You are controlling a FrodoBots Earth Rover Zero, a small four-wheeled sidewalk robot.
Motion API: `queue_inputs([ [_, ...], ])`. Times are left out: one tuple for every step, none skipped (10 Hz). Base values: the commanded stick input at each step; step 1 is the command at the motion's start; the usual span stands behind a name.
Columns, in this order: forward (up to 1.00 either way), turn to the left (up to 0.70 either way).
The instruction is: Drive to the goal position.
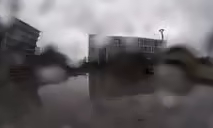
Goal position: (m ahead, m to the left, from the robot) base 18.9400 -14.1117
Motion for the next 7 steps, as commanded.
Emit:
queue_inputs([
  [0.98,0.00],
  [0.98,0.00],
  [0.98,0.00],
  [0.98,0.00],
  [0.98,0.00],
  [0.99,0.00],
  [0.99,0.00],
])
